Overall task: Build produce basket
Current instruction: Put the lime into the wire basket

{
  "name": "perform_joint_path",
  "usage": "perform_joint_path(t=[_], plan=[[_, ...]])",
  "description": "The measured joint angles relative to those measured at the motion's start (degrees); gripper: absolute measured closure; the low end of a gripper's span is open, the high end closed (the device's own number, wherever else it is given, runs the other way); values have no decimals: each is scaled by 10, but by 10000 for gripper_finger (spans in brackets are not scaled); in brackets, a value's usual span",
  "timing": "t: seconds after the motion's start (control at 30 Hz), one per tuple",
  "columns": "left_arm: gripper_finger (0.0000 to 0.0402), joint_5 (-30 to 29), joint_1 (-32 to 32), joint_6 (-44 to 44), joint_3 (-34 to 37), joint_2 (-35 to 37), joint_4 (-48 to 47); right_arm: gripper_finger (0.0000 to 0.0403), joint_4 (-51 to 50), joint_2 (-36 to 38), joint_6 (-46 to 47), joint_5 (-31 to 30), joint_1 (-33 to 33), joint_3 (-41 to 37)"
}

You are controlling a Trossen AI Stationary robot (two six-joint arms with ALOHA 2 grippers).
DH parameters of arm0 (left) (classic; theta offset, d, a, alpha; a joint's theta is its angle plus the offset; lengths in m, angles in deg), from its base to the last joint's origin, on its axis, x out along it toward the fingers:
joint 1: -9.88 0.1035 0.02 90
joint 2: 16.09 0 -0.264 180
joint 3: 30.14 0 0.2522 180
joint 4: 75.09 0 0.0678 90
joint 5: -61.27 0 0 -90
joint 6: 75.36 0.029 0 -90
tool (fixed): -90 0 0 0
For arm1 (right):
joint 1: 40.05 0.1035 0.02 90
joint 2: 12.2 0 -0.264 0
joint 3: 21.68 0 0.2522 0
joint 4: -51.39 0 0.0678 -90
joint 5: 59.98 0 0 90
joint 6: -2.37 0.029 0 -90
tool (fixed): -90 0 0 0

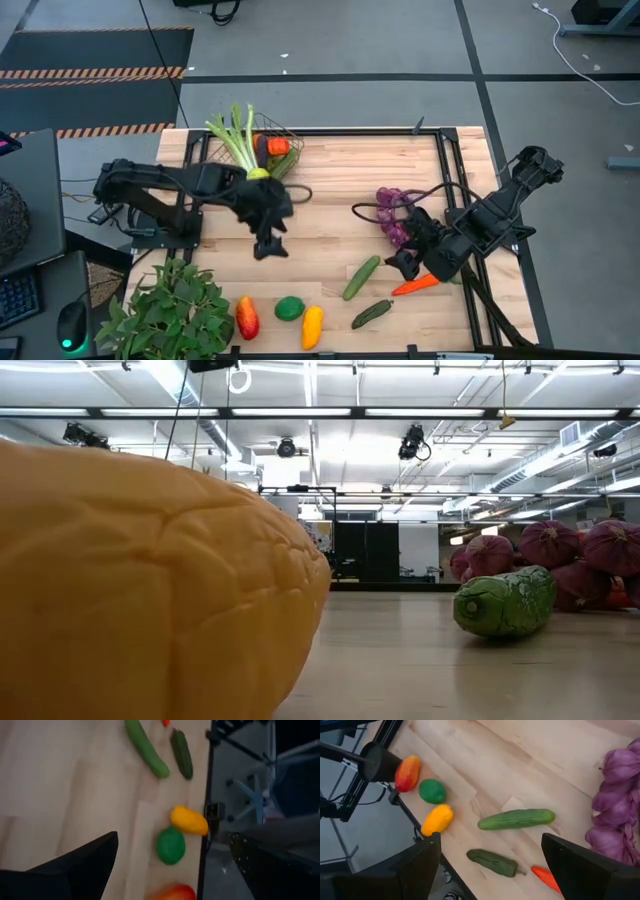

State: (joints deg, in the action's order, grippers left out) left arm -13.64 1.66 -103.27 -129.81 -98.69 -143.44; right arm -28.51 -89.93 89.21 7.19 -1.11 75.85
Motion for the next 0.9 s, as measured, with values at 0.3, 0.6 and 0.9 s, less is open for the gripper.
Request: perform_joint_path(t=[0.3, 0.6, 0.9], plan=[[12, -30, -92, 0, 1, -34, -13, 55, 1, 0, 6, -4, 18, 0], [12, -35, -145, -19, 1, -77, -19, 55, 5, 0, 6, 4, 33, 0], [12, -71, -188, -77, 0, -101, 3, 55, 3, 0, -1, 3, 44, 0]])
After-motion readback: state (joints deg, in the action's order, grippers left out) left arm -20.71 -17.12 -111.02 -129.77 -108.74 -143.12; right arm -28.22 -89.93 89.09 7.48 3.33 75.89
